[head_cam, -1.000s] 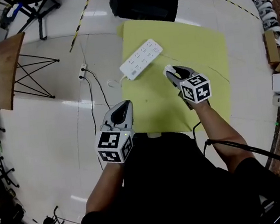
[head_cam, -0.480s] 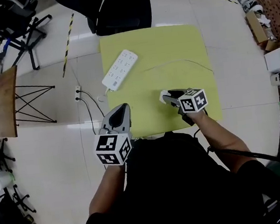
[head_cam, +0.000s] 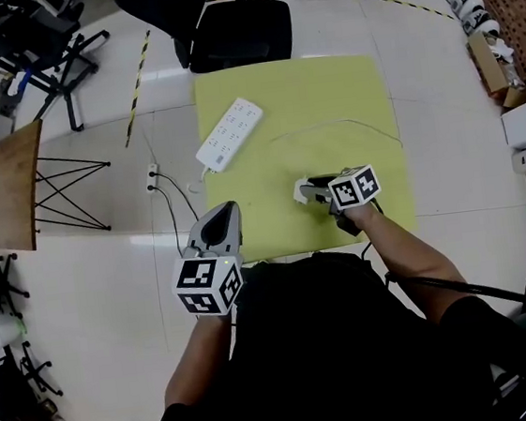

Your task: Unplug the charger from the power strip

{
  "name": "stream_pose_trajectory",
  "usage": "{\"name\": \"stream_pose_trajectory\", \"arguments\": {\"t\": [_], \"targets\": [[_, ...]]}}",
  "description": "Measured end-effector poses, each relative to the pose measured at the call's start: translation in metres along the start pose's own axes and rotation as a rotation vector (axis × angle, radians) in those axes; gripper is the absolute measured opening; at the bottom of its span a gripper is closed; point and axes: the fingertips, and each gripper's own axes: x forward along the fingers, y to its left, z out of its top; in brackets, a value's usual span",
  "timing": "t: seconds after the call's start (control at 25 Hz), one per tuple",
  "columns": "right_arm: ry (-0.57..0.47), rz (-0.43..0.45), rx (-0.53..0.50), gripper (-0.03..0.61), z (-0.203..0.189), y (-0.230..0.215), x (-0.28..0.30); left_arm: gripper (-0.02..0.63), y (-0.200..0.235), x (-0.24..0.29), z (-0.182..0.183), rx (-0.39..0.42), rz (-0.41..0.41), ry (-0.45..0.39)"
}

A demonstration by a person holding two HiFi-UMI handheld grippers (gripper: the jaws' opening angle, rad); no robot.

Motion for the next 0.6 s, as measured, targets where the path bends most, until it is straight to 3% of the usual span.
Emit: {"name": "stream_pose_trajectory", "arguments": {"t": [0.32,0.6], "targets": [[0.030,-0.116,-0.073,0.214,0.004,-0.013,0.002,0.006,0.006,-0.006,-0.004,-0.014,0.010,-0.008],[-0.048,-0.238,-0.037,0.233,0.014,-0.027,-0.016,0.006,0.018,-0.011,-0.005,-0.020,0.001,-0.013]]}}
